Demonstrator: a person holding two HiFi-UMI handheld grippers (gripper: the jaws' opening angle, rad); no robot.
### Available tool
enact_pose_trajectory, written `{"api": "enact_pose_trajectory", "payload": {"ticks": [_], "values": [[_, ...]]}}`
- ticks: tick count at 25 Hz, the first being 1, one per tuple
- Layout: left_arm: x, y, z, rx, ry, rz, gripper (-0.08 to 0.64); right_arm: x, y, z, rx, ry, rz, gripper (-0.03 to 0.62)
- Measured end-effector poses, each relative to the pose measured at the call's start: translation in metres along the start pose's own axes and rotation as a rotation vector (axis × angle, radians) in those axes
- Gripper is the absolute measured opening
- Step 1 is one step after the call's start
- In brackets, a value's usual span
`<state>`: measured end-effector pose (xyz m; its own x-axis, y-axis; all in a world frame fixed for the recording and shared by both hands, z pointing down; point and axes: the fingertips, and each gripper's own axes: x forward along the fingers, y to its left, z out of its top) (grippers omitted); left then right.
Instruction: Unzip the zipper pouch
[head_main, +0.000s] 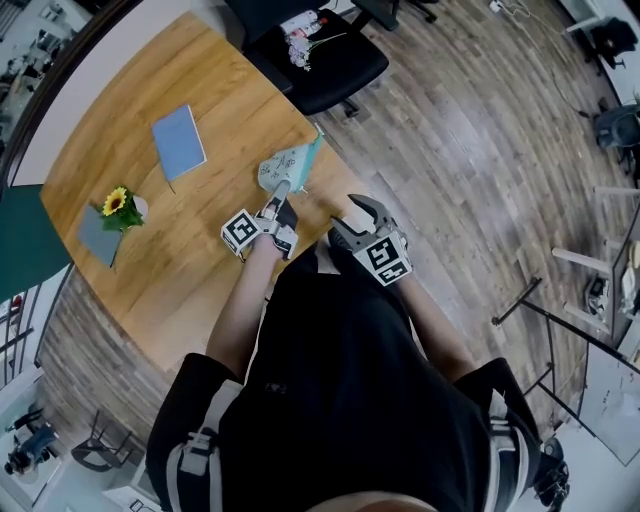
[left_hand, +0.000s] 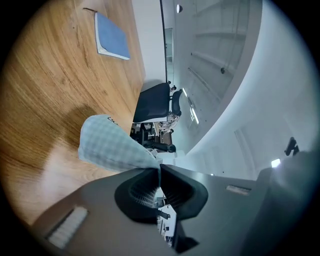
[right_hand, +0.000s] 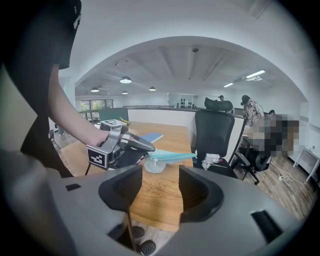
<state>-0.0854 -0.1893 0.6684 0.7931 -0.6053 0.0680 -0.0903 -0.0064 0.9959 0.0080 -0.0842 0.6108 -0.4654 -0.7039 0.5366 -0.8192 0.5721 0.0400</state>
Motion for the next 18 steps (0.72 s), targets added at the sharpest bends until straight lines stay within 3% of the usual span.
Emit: {"api": "enact_pose_trajectory", "payload": {"ticks": [4, 8, 13, 18], "values": [[-0.005, -0.008, -0.004, -0.010, -0.038, 0.026, 0.006, -0.005, -0.002, -0.002, -0.005, -0.014, 0.015, 0.209], [-0.007, -0.032, -0.007, 0.002, -0.061, -0.028, 0.006, -0.009, -0.001, -0.001, -0.007, -0.035, 0.044, 0.159], [-0.015, -0.049, -0.016, 0.021, -0.101, -0.016, 0.006, -0.012, 0.000, 0.007, -0.020, -0.088, 0.075, 0.102], [-0.018, -0.078, -0.019, 0.030, -0.161, -0.057, 0.006, -0.015, 0.003, 0.017, -0.036, -0.143, 0.110, 0.063]]}}
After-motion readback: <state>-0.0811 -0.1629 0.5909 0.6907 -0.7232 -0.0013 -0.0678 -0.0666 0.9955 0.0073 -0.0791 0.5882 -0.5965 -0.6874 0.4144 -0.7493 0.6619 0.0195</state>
